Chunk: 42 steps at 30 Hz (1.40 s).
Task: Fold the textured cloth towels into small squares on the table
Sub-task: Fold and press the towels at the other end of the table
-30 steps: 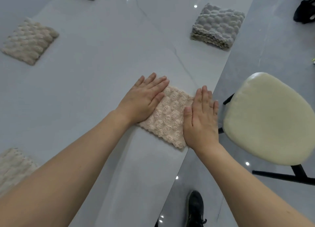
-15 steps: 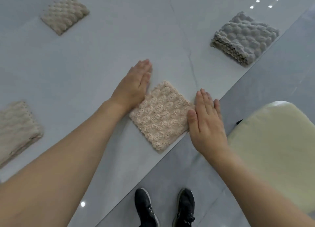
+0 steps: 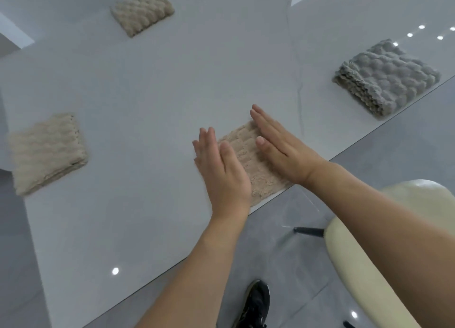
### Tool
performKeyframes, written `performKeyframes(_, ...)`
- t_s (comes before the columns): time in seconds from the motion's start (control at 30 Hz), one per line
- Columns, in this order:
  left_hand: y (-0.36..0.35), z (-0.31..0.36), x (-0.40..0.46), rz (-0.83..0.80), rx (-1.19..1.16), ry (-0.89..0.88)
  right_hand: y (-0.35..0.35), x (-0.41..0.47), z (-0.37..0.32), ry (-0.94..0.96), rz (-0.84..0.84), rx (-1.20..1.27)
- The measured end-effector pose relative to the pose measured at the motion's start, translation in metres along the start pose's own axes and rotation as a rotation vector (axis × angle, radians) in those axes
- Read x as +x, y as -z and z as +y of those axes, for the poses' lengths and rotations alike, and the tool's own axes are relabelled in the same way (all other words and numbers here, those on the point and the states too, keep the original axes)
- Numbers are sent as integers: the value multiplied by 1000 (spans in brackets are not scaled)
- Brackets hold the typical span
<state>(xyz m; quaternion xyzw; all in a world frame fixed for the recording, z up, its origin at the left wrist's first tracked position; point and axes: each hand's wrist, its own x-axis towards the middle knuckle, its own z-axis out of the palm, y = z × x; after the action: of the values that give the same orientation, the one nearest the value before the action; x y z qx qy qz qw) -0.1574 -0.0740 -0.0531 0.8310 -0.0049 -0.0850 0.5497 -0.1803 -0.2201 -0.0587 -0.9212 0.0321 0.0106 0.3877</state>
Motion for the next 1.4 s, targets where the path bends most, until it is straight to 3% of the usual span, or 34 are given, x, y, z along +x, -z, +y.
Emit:
performKeyframes(0.1, -2, -13, 4, 8, 156, -60, -5, 2, 4, 12, -22, -152)
performKeyframes(0.3, 6, -32, 4, -4, 700, -209, -8, 0, 11, -46, -44, -467)
performKeyframes(0.5, 29, -19, 27, -196, 980, -184, 12, -27, 28, -193, -70, -540)
performKeyframes(0.6, 21, 13, 56, -321, 829, -255, 25, -42, 24, -258, 19, -333)
performKeyframes(0.8, -33, 50, 89, -645, 608, -458, 47, -48, 35, -383, 621, 93)
performKeyframes(0.93, -79, 65, 110, -766, 475, -460, 62, -47, 57, -520, 850, 233)
performKeyframes(1.17, -155, 100, 132, -895, 245, -408, 93, -29, 109, -609, 1112, 342)
performKeyframes(1.4, -227, 130, 142, -1018, 172, -341, 123, -21, 157, -644, 1163, 353)
